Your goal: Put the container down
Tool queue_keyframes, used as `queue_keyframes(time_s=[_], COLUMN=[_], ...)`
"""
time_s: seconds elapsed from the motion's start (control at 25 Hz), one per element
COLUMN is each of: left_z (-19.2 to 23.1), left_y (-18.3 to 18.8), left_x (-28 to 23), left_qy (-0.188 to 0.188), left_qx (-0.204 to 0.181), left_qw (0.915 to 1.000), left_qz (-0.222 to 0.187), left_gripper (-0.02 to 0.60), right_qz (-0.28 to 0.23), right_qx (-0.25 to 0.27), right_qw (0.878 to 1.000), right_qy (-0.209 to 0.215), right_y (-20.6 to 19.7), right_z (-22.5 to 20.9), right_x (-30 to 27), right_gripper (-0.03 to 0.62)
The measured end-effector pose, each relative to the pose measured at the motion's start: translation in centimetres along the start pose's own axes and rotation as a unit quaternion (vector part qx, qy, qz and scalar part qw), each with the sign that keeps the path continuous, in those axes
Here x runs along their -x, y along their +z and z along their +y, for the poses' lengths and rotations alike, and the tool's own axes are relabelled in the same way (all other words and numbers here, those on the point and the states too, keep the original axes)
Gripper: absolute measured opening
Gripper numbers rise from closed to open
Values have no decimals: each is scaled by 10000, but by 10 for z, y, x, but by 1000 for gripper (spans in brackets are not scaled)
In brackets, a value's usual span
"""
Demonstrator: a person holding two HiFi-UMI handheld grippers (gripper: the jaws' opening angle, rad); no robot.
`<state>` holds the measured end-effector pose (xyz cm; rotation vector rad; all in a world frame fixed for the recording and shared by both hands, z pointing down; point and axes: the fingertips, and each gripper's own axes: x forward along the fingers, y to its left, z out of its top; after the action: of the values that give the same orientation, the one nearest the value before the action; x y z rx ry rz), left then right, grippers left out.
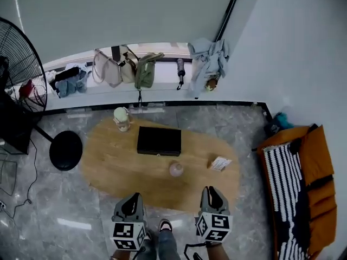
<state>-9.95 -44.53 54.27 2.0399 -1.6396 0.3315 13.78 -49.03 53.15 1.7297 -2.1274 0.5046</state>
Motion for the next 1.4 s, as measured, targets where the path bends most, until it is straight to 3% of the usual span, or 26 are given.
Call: queue_keyframes(time_s=[0.2,0.4,0.76,1.04,1.4], left_z=[-41,-66,-108,-122,-124], left_y=[36,70,139,161,160], left_x=[34,59,88,91,93], left_qy=[-275,-424,-755,-964,-985], left_qx=[-229,-336,-982,-1099,-1016], left_qw=[9992,9978,9882,9838,9849], left_qz=[-158,-377,-904,-1037,-1001], left_gripper=[-3,-3,-3,-3,-3], right_qz=[-316,-547,-752,-948,-818], right_qx=[-201,-284,-135,-67,-160], right_qw=[9988,9969,9948,9917,9909], right_qy=[-306,-481,-676,-864,-1053], right_y=[34,63,92,111,102], right_z=[-17,-28,-45,-56,-59], right_x=[72,123,185,202,208], right_gripper=[6,6,6,6,6])
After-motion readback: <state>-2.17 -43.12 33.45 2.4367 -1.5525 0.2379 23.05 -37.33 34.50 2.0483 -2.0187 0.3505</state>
